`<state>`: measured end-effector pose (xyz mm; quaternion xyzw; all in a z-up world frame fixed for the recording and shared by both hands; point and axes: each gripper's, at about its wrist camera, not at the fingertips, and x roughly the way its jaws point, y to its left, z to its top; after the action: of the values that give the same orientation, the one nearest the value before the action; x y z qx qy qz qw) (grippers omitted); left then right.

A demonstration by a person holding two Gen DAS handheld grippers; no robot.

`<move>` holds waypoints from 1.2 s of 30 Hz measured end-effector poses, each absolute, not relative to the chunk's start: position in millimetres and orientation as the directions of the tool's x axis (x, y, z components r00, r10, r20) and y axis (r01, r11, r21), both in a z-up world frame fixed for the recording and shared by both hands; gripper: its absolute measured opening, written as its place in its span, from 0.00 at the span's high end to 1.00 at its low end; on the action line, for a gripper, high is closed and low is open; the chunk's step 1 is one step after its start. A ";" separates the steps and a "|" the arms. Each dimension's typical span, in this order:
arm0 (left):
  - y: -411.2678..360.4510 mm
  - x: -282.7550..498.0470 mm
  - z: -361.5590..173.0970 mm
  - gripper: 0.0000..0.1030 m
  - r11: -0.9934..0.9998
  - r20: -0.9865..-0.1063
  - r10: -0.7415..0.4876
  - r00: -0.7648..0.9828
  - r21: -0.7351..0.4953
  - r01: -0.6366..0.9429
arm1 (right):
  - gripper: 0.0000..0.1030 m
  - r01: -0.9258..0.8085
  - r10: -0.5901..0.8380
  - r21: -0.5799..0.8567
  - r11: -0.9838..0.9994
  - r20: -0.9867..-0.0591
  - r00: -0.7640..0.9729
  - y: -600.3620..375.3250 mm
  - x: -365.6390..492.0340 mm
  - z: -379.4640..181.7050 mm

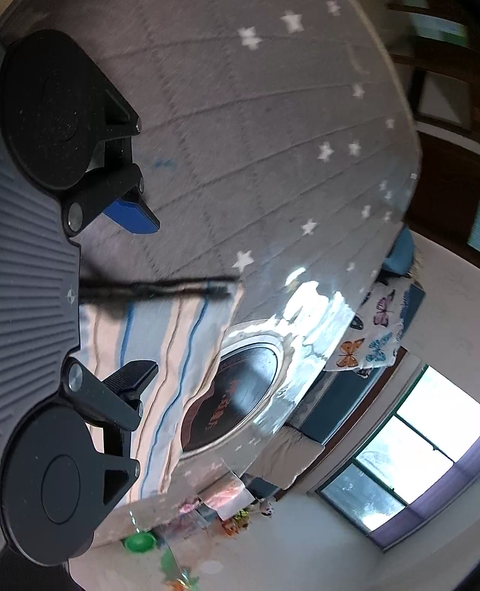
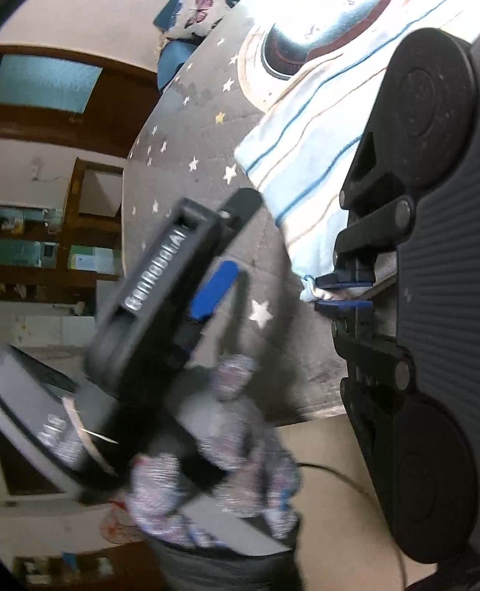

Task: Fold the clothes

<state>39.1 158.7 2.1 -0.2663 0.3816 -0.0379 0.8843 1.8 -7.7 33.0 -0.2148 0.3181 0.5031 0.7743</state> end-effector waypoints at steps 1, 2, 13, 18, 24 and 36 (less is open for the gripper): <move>159.0 40.2 0.6 0.24 0.841 -0.658 -0.284 0.698 -0.520 -0.149 | 0.95 -0.914 0.649 -0.004 0.406 -0.703 0.291 -9.6 2.9 35.9; 159.1 41.2 -1.2 0.24 0.827 -0.657 -0.297 0.693 -0.540 -0.158 | 0.95 -0.912 0.658 0.008 0.410 -0.695 0.290 -11.7 4.1 40.0; 156.8 55.3 -21.7 0.68 0.671 -0.617 -0.454 0.642 -0.711 -0.210 | 0.96 -0.898 0.723 0.078 0.432 -0.625 0.294 -42.4 14.5 70.2; 154.0 60.2 -20.4 0.89 0.675 -0.614 -0.462 0.640 -0.711 -0.194 | 0.93 -0.892 0.726 0.104 0.440 -0.626 0.286 -48.9 17.9 67.1; 151.6 61.5 -11.9 0.90 0.699 -0.613 -0.453 0.648 -0.695 -0.169 | 0.90 -0.833 0.708 0.150 0.532 -0.619 0.340 -96.4 41.3 69.2; 140.4 64.4 4.3 0.90 0.737 -0.614 -0.435 0.659 -0.663 -0.132 | 0.90 -0.504 0.380 0.033 0.863 -0.699 0.606 -155.7 143.4 23.4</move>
<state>64.4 140.4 4.3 -0.3516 0.4033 -0.0900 0.8400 143.4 -155.7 23.4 -0.0841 0.3686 0.2477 0.8920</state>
